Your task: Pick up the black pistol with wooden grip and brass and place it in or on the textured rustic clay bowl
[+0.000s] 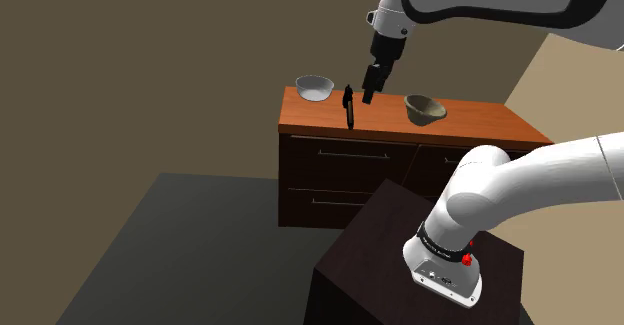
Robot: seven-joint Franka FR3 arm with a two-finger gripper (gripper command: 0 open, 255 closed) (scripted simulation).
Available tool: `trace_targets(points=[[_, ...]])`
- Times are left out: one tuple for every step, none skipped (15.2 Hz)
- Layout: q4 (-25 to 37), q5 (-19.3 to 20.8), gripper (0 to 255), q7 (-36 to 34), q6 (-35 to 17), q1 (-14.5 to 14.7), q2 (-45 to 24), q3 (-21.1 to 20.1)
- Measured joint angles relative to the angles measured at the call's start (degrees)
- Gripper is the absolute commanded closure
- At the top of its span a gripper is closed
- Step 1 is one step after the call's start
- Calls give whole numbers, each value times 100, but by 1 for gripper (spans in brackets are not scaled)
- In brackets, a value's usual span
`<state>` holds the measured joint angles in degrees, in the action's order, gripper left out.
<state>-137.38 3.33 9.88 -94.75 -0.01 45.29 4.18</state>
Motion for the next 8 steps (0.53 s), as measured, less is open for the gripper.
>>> trace_targets(points=[[0,0,0,0,0,0,0,0],[-15,-11,0,-15,-77,-31,-47,50],[-24,-36,0,-50,-224,-70,-161,118],[-54,-59,0,-75,-368,-124,-242,207],[-35,-76,0,-75,-518,-185,-377,328],[-77,-120,0,-115,-698,-231,-484,414],[-95,-157,0,-127,-886,-283,-619,526],[-44,-208,0,-144,-1045,-325,-792,634]])
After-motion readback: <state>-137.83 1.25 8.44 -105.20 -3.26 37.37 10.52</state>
